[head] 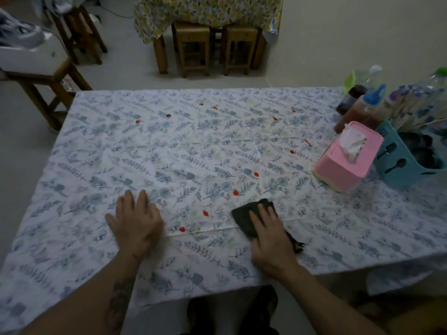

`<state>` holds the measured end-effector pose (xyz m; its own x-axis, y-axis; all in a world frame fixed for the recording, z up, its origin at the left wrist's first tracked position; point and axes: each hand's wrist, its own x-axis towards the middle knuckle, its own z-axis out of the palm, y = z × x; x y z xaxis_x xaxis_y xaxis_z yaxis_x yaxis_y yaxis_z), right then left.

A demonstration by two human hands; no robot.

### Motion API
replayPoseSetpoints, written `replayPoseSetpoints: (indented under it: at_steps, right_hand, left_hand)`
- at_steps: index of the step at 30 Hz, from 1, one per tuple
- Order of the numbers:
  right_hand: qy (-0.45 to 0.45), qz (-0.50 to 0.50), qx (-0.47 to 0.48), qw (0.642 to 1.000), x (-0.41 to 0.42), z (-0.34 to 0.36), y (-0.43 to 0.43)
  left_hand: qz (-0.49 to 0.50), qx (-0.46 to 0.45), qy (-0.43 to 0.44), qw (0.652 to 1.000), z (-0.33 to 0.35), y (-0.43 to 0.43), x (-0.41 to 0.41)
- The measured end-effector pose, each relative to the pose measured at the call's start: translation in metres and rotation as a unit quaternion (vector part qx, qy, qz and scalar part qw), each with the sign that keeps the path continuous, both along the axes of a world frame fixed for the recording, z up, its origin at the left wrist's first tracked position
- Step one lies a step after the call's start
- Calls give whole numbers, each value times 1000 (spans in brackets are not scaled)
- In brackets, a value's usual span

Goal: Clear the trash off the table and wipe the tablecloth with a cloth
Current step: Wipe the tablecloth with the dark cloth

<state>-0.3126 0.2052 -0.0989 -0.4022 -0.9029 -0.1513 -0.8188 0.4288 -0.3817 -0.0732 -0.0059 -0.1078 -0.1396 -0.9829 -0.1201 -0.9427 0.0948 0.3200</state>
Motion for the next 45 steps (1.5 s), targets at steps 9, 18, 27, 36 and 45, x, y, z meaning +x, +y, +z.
replayPoseSetpoints:
  at_steps: [9,18,27,36,45]
  right_hand:
    - [81,55,11,995,10,-15,-65]
    - [58,-161,12,985,-66,-8,-33]
    - [52,164,-19,985,40,-13,-75]
    - [92,81,-31,992,-28,-8,-121]
    - [71,-75,45,994,-124,-9,-85]
  left_hand:
    - [-11,-29,47,998,-13,1,16]
    - [-6,-53,50,997,-18,3,15]
    - [-6,-69,42,997,-20,3,13]
    - [-9,-77,20,997,-23,2,14]
    - [1,-79,21,997,-24,2,12]
